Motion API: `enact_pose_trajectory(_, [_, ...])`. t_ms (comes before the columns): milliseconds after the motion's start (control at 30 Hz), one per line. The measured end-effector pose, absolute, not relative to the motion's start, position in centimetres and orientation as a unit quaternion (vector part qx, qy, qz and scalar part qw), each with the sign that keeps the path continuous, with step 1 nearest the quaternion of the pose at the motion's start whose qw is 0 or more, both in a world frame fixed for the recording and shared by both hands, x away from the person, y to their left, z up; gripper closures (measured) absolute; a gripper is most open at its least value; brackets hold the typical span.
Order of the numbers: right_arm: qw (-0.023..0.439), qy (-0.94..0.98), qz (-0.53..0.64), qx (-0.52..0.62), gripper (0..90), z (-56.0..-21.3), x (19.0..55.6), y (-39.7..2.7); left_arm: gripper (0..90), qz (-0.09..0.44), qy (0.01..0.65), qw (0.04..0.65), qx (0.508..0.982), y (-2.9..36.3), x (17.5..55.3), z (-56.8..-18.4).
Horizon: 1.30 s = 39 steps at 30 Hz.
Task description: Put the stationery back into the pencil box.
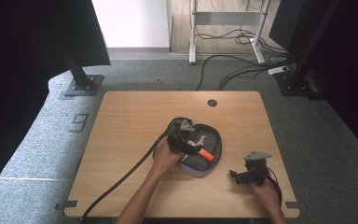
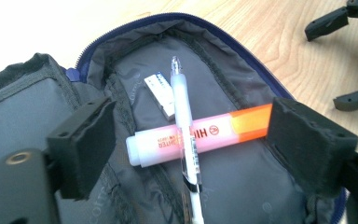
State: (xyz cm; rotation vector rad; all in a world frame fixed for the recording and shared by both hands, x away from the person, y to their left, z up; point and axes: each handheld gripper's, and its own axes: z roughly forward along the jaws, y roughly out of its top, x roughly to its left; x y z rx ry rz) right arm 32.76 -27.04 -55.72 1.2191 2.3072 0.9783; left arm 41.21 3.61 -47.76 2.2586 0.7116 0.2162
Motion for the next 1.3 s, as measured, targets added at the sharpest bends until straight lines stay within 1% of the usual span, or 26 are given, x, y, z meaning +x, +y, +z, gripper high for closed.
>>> enact_pose_trajectory(233, [0.176,0.815,0.346,0.430,0.0,-55.7,32.8,-27.0,9.9,0.079,0.278,0.380,0.879,4.7,40.8,-47.1])
enact_pose_trajectory(467, [0.176,0.815,0.346,0.430,0.0,-55.7,32.8,-27.0,8.9,0.081,0.276,0.383,0.878,5.6,40.4,-46.6])
enact_pose_trajectory(767, [0.176,0.815,0.345,0.431,0.0,-55.7,32.8,-27.0,8.7,0.099,0.269,0.376,0.881,6.6,39.5,-46.1])
enact_pose_trajectory(1300, [0.176,0.815,0.345,0.431,0.0,-55.7,32.8,-27.0,3.6,0.117,0.270,0.374,0.880,9.8,37.5,-45.2])
